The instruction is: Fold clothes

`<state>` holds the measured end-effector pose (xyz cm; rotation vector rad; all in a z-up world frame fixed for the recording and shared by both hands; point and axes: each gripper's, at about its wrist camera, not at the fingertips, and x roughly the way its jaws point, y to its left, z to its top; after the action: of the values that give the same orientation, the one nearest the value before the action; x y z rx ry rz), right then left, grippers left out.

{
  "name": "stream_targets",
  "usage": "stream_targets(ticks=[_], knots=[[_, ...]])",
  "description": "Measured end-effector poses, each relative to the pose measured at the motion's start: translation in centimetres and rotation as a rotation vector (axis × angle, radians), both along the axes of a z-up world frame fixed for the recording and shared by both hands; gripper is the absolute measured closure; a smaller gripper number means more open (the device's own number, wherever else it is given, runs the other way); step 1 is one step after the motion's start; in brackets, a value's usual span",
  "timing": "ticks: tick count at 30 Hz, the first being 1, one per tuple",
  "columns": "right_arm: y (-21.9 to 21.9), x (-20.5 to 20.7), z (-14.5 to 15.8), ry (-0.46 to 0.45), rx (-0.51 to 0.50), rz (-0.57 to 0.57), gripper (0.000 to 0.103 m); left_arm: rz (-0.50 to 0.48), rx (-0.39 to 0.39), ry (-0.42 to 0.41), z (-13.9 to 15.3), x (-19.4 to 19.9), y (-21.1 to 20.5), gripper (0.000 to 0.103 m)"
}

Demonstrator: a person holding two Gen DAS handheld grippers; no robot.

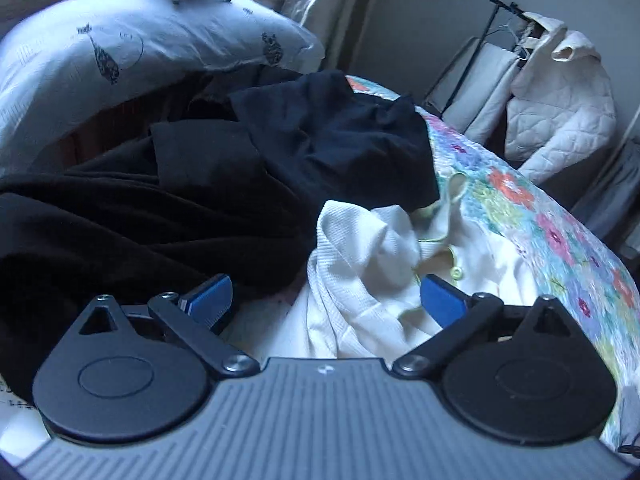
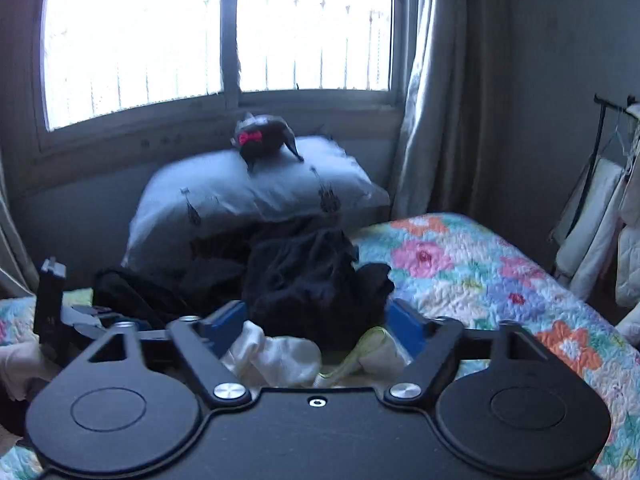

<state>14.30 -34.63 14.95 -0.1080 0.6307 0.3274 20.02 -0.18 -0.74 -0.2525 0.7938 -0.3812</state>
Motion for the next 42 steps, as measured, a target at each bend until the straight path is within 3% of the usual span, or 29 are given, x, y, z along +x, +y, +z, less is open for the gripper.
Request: stream_targets(ticks=[1,2,3,4,5,8,11,12,14,17,18,20,21,22,23,24,25,26,27,34,38,41,42], knots=[[-0.7,1.8,-1.4,0.048,0.009,-0.017,0.053,0.012,-0.011,0.014,-0.7,0.9,-0.3,0.020],[-1.5,3.5,-2.8,0.095,0.025,-0.033,0.079,0.023,-0.020,0.025,-1.3,1.8,-0.7,0.029],[-2.4,5.0,-4.1,0.146,0.061,-0.056,0.094,0.025,-0.013,0.031,-1.8,2.5,-1.1,0.046],[-3.2,6.4,-5.2,0.198,0.105,-0.081,0.094,0.025,-0.001,0.034,-2.2,3.2,-1.6,0.054],[-4.1,7.7,-6.4,0.251,0.149,-0.106,0.094,0.021,0.016,0.035,-2.5,3.7,-2.1,0.054],[-6.3,11.3,-9.7,0.416,0.318,-0.156,0.083,-0.003,0.042,0.008,-2.8,4.6,-3.2,0.054],[-5.8,13.4,-12.0,0.456,0.335,-0.185,0.054,-0.030,0.062,-0.037,-3.0,5.3,-4.3,0.024],[-5.4,14.0,-12.6,0.458,0.324,-0.196,0.052,-0.034,0.094,-0.055,-3.1,5.5,-5.0,0.010],[-4.6,15.2,-13.8,0.462,0.301,-0.218,0.049,-0.050,0.189,-0.071,-3.6,5.9,-6.7,0.007],[-3.1,16.9,-15.5,0.477,0.297,-0.227,0.028,-0.066,0.339,-0.103,-4.4,6.5,-9.4,0.000],[-2.5,17.4,-16.1,0.482,0.297,-0.229,0.022,-0.070,0.380,-0.112,-4.7,6.7,-10.0,0.000],[-1.7,18.9,-17.2,0.489,0.285,-0.244,0.021,-0.077,0.462,-0.129,-5.3,7.1,-11.2,0.004],[-1.3,19.6,-17.8,0.491,0.259,-0.260,0.021,-0.071,0.494,-0.136,-5.3,7.1,-11.4,0.021],[-0.8,20.0,-18.4,0.492,0.223,-0.279,0.021,-0.076,0.494,-0.145,-4.9,6.9,-11.2,0.050],[-0.3,20.3,-19.0,0.491,0.185,-0.300,0.021,-0.085,0.486,-0.155,-4.4,6.7,-10.8,0.064],[0.0,20.6,-19.6,0.490,0.146,-0.321,0.022,-0.094,0.477,-0.165,-3.9,6.4,-10.5,0.086],[-0.2,20.0,-19.3,0.474,0.161,-0.323,0.026,-0.086,0.459,-0.171,-3.5,6.1,-10.0,0.088],[-0.7,19.1,-18.8,0.452,0.196,-0.319,0.055,-0.073,0.439,-0.176,-3.0,5.9,-9.3,0.088],[-1.2,18.3,-18.2,0.430,0.230,-0.314,0.095,-0.060,0.422,-0.181,-2.7,5.6,-8.7,0.088],[-4.7,12.3,-14.2,0.274,0.467,-0.280,0.095,0.071,0.138,-0.178,-1.0,4.0,-0.7,0.089],[-7.6,3.1,-12.2,0.163,0.702,-0.248,0.095,0.059,0.053,-0.188,-0.5,1.6,2.4,0.089],[-7.5,-0.6,-12.6,0.182,0.619,-0.263,0.095,-0.009,0.002,-0.158,-0.6,1.1,2.5,0.084],[-7.4,-1.7,-12.7,0.192,0.585,-0.269,0.095,-0.029,0.005,-0.149,-0.8,1.1,1.8,0.076]])
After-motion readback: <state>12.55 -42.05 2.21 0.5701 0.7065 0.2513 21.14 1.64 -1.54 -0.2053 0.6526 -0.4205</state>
